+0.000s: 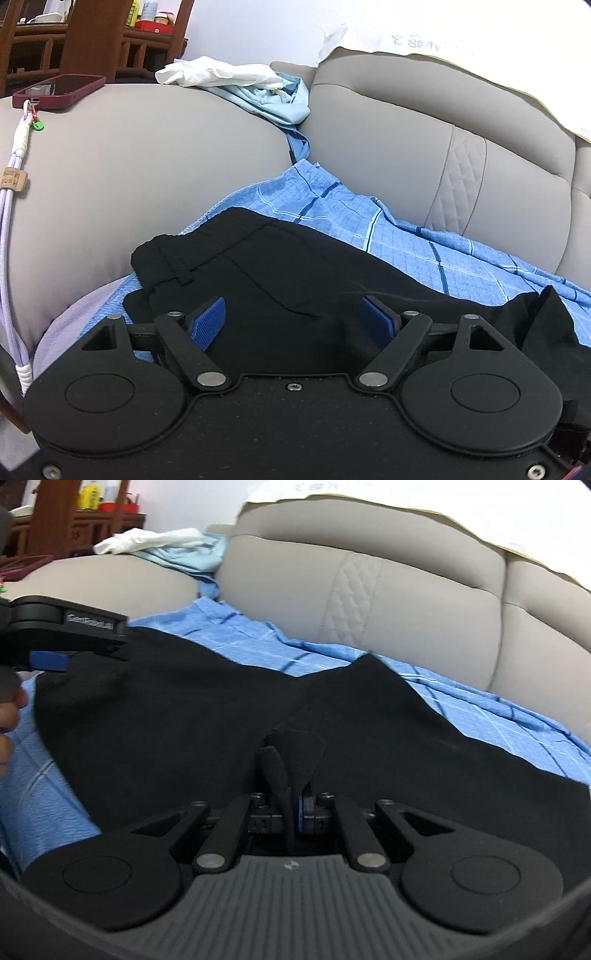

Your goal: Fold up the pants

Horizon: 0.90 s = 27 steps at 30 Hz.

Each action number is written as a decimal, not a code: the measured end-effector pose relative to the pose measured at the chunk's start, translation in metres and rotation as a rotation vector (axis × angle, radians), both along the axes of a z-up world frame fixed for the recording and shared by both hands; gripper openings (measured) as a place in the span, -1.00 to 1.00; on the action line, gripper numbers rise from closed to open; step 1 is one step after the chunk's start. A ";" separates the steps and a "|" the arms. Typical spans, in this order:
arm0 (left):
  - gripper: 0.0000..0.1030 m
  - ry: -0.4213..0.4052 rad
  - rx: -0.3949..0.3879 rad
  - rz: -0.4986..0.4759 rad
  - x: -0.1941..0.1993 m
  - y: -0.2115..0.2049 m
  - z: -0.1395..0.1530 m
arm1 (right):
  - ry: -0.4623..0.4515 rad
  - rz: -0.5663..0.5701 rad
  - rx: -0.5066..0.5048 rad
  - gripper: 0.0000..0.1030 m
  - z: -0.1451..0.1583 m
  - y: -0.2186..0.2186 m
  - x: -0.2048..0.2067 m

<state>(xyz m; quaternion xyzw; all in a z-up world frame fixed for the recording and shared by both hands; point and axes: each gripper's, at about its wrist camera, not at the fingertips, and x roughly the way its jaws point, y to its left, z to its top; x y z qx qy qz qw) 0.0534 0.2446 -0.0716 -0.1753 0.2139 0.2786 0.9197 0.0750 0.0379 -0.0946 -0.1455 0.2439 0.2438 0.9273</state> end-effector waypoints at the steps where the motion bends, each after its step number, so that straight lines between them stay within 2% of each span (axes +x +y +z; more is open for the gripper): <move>1: 0.55 0.000 -0.001 -0.002 -0.001 0.000 0.000 | 0.006 0.003 0.013 -0.76 0.000 -0.001 -0.001; 7: 0.57 0.000 -0.008 -0.011 -0.004 -0.002 -0.002 | 0.024 0.023 0.062 -0.42 0.002 -0.009 -0.010; 8: 0.58 0.000 -0.003 -0.016 -0.004 -0.004 -0.002 | 0.022 0.025 0.060 -0.29 0.001 -0.008 -0.011; 10: 0.59 -0.001 0.006 -0.029 -0.004 -0.008 -0.001 | 0.030 0.051 0.070 0.13 0.002 -0.006 -0.015; 13: 0.60 -0.011 0.012 -0.062 -0.006 -0.015 0.000 | 0.058 0.098 0.089 0.53 0.003 -0.006 -0.021; 20: 0.61 -0.044 0.039 -0.184 -0.009 -0.037 0.003 | 0.071 0.143 0.122 0.69 0.019 -0.030 -0.047; 23: 0.61 -0.055 0.050 -0.253 -0.010 -0.055 0.003 | 0.045 0.075 0.136 0.71 0.028 -0.048 -0.048; 27: 0.62 -0.068 0.103 -0.352 -0.014 -0.091 0.002 | 0.003 -0.083 0.141 0.72 0.035 -0.075 -0.027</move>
